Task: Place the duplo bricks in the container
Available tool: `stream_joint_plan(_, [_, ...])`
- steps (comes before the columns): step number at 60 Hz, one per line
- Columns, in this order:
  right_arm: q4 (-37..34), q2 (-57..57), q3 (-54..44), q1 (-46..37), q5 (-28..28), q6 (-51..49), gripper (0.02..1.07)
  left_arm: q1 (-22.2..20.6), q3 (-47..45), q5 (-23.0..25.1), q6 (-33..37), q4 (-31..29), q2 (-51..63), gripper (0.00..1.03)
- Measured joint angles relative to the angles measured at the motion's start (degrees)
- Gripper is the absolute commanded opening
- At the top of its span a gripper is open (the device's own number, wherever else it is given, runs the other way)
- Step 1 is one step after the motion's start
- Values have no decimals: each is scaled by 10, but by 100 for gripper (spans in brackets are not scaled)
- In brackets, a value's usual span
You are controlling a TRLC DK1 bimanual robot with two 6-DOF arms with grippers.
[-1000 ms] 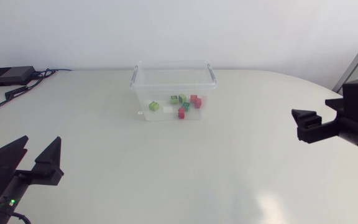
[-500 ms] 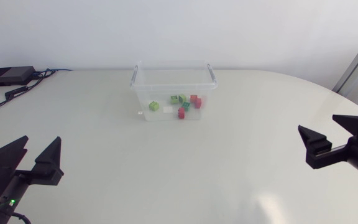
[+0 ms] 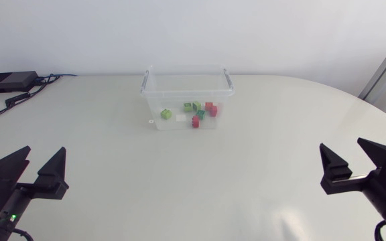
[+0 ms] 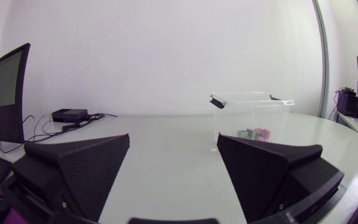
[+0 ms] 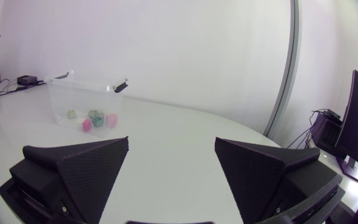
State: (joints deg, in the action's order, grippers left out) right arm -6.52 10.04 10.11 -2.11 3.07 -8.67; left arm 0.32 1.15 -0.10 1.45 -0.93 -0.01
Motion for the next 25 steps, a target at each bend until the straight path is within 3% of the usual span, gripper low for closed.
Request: stream_joint_plan(25, [55,-95,-89,17,-28,70,102,0,0,0,0,0,0,99])
